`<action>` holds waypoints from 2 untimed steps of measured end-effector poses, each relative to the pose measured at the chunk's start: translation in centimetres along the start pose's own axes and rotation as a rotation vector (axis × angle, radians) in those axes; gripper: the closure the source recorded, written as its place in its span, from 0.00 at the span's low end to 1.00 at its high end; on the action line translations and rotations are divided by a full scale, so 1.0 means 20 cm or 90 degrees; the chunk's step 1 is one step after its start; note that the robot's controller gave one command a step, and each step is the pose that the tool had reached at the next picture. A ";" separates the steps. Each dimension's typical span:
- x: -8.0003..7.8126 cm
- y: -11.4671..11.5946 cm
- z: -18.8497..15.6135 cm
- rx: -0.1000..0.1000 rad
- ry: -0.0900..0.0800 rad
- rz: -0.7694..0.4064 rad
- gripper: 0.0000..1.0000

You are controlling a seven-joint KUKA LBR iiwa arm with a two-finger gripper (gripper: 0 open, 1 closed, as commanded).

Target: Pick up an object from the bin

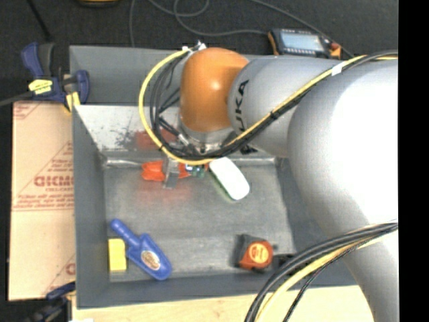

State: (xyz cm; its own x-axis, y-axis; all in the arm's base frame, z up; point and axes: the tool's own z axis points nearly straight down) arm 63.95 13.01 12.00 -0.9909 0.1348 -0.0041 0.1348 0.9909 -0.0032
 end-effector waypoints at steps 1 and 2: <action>0.01 0.14 -0.02 -0.004 -0.001 -0.009 1.00; 0.02 0.03 0.05 -0.002 0.000 -0.018 1.00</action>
Offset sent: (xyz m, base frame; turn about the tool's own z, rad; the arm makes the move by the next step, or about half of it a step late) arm -0.0050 0.0054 -0.0134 -0.0317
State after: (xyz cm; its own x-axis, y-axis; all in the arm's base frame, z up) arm 63.67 13.74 11.01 -0.9943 0.1064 -0.0038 0.1064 0.9943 -0.0001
